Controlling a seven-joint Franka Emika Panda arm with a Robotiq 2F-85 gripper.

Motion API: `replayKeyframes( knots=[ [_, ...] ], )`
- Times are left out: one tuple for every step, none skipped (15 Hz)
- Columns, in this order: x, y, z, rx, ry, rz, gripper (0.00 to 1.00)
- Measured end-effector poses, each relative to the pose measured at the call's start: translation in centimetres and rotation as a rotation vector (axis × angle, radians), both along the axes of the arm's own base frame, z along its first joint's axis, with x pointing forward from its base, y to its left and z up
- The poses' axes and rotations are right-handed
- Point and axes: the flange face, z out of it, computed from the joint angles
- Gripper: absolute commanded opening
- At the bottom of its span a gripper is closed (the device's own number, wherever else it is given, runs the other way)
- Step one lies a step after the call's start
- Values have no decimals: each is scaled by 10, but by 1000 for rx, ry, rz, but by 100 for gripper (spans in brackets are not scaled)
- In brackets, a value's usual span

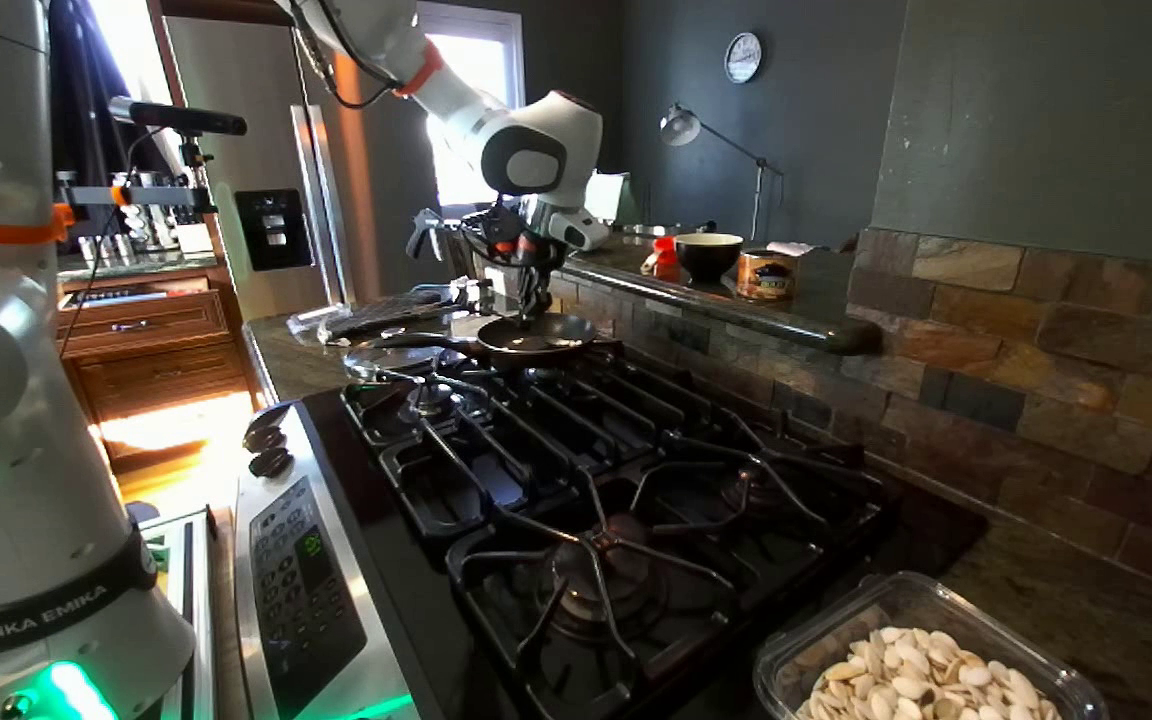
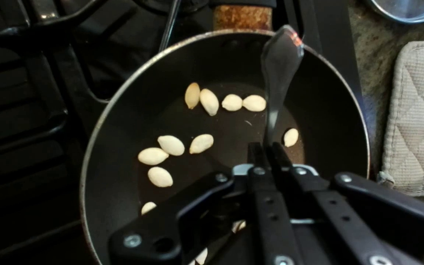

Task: Use the silver spoon to put some contents from the pan in the black and white bowl then place the spoon back on the counter.

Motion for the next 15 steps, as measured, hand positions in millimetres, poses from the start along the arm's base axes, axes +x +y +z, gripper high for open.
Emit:
replayKeyframes(
  knots=[
    [2,-1,0,1,-1,-2,2],
    [4,-2,0,1,-4,-4,2],
    [6,-2,1,1,-6,-6,2],
    [8,-3,1,2,-8,-8,2],
    [9,-3,1,2,-9,-9,2],
    [11,-4,2,3,-11,-11,2],
    [12,-4,2,3,-13,-13,2],
    [14,-4,3,3,-13,-16,2],
    [15,-4,3,3,-14,-18,2],
    [15,-4,3,3,-14,-19,2],
    [15,-4,2,2,-13,-20,2],
    [15,-4,2,1,-13,-20,2],
    [15,-4,2,-3,-13,-19,2],
    [15,-4,2,-13,-14,-18,2],
    [15,-4,1,-26,-14,-17,2]
  ],
)
